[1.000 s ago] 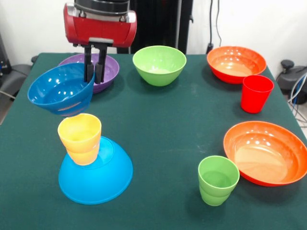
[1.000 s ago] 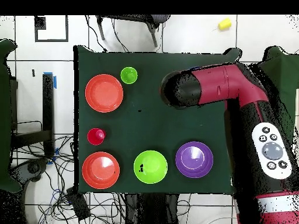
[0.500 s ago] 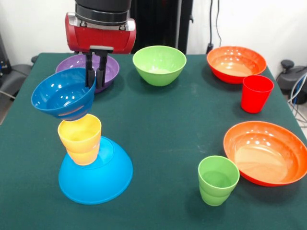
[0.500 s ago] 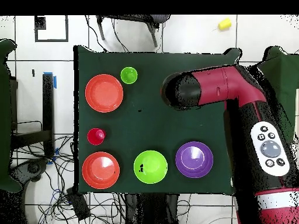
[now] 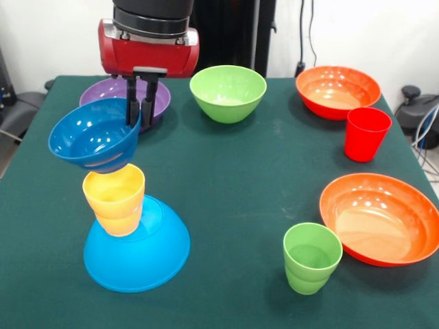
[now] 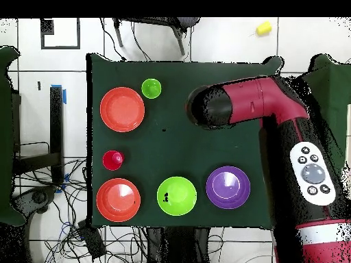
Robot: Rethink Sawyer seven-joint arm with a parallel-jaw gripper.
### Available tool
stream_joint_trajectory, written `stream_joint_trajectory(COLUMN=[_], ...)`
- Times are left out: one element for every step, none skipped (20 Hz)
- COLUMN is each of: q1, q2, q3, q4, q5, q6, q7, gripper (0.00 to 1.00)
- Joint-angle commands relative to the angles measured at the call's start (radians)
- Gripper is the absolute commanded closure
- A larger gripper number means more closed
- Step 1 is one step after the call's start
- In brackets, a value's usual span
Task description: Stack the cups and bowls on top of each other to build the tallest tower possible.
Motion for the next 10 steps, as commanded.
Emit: stream_joint_trajectory(q1=[0.049,0.052,0.056,0.061,0.067,0.073,0.079,0.085,0.089,0.092], q2=[0.026,0.029,0.032,0.035,0.039,0.041,0.045,0.048,0.050,0.052], q3=[-0.052,-0.052,-0.053,-0.055,-0.057,-0.060,-0.065,-0.069,-0.072,-0.075], q4=[-0.032,-0.037,-0.041,-0.046,-0.051,-0.054,-0.059,-0.064,-0.067,-0.068], q5=[-0.096,-0.099,-0.103,-0.107,-0.112,-0.118,-0.121,-0.127,-0.130,-0.134], q6=[-0.026,-0.028,-0.034,-0.041,-0.046,-0.054,-0.055,-0.060,-0.064,-0.067], q7=[-0.083,-0.082,-0.075,-0.066,-0.057,-0.045,-0.036,-0.026,-0.020,-0.018], gripper=[1.00,1.00,1.00,1.00,1.00,1.00,1.00,1.00,1.00,1.00])
